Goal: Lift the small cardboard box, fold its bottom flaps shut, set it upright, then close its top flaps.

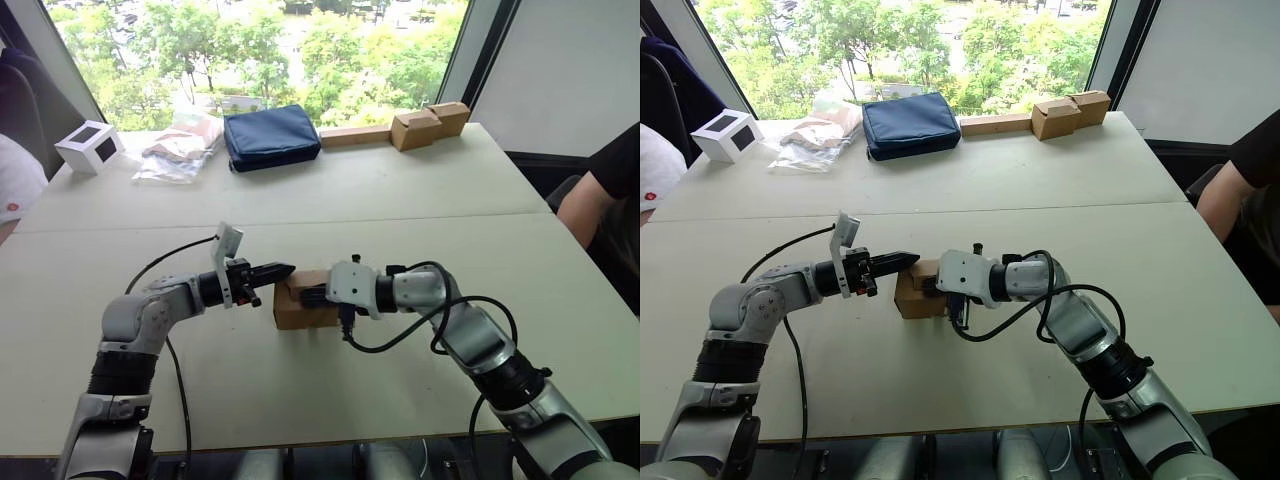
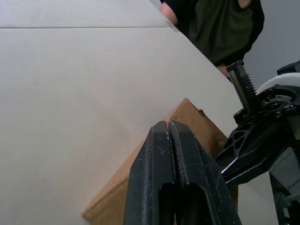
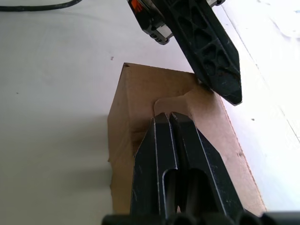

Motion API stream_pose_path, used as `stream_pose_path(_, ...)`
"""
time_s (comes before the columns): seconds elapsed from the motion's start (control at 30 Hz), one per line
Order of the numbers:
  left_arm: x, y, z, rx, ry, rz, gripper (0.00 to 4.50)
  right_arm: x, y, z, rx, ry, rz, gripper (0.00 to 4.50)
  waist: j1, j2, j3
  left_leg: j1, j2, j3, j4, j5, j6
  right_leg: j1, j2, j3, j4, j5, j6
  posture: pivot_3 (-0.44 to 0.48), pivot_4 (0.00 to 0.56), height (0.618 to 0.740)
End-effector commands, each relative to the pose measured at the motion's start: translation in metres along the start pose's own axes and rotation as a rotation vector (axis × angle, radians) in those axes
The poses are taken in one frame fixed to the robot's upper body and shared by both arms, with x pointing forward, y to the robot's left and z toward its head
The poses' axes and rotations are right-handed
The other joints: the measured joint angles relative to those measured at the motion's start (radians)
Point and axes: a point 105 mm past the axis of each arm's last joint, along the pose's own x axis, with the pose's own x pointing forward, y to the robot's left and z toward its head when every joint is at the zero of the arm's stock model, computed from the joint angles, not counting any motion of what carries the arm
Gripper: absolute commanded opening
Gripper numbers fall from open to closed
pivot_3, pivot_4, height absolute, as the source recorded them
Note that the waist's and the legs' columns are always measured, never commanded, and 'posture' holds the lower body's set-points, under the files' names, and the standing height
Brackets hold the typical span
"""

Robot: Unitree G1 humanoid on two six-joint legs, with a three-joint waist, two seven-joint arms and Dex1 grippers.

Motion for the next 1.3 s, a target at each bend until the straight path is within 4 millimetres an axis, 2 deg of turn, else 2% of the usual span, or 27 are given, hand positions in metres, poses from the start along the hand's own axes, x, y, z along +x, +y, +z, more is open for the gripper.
stream_pose_path(0.03, -0.001, -0.005, 0.008, 0.019, -0.023, -0.015, 0.03, 0.0, -0.002, -0.01, -0.06, 0.063, -0.004, 0.0, 0.0, 0.0, 0.0, 0.0, 0.0, 0.0, 0.0, 0.0, 0.0, 0.0, 0.0, 0.0, 0.0, 0.0, 0.0, 0.0, 0.15, 0.737)
stream_pose_path(0.13, -0.001, -0.005, 0.006, 0.017, -0.019, -0.013, 0.03, 0.0, -0.002, -0.011, -0.091, 0.073, -0.005, 0.0, 0.0, 0.0, 0.0, 0.0, 0.0, 0.0, 0.0, 0.0, 0.0, 0.0, 0.0, 0.0, 0.0, 0.0, 0.0, 0.0, 0.15, 0.737)
stream_pose_path(0.27, -0.001, -0.005, 0.007, 0.019, -0.019, -0.01, 0.03, -0.002, -0.006, 0.007, -0.041, -0.021, -0.021, 0.0, 0.0, 0.0, 0.0, 0.0, 0.0, 0.0, 0.0, 0.0, 0.0, 0.0, 0.0, 0.0, 0.0, 0.0, 0.0, 0.0, 0.15, 0.737)
stream_pose_path(0.5, -0.011, -0.005, 0.025, 0.153, 0.006, 0.023, 0.03, -0.01, 0.001, 0.022, -0.027, -0.081, 0.014, 0.0, -0.001, 0.0, 0.0, 0.0, 0.0, 0.0, -0.001, 0.0, -0.001, 0.0, 0.0, 0.0, 0.0, 0.0, 0.0, 0.0, 0.15, 0.737)
stream_pose_path(0.67, -0.009, -0.01, 0.023, 0.235, 0.078, 0.008, 0.03, -0.01, 0.003, 0.023, -0.027, -0.081, 0.016, 0.0, 0.0, 0.0, 0.0, 0.0, 0.0, 0.0, -0.002, 0.0, -0.001, -0.001, 0.0, 0.0, -0.001, 0.0, 0.0, 0.0, 0.15, 0.737)
stream_pose_path(0.97, -0.004, -0.012, 0.021, 0.218, 0.06, -0.006, 0.03, -0.01, -0.002, 0.024, -0.026, -0.082, -0.007, 0.0, -0.001, 0.0, 0.0, 0.0, 0.0, 0.0, -0.002, 0.0, -0.001, -0.001, -0.001, 0.0, -0.001, 0.0, 0.0, 0.0, 0.15, 0.737)
stream_pose_path(1.13, -0.003, -0.016, 0.026, 0.212, 0.039, -0.013, 0.03, -0.006, 0.004, 0.015, -0.012, -0.056, 0.015, 0.0, 0.0, 0.0, 0.0, 0.0, 0.0, 0.0, -0.002, 0.0, -0.001, 0.0, 0.0, 0.0, -0.001, 0.0, 0.0, 0.0, 0.15, 0.737)
stream_pose_path(1.3, -0.003, -0.021, 0.018, 0.21, 0.049, -0.014, 0.03, -0.003, 0.003, 0.014, -0.002, -0.051, 0.006, 0.0, -0.001, 0.0, 0.0, 0.0, 0.0, 0.0, -0.002, 0.0, -0.001, 0.0, 0.0, 0.0, -0.001, 0.0, 0.0, 0.0, 0.15, 0.737)
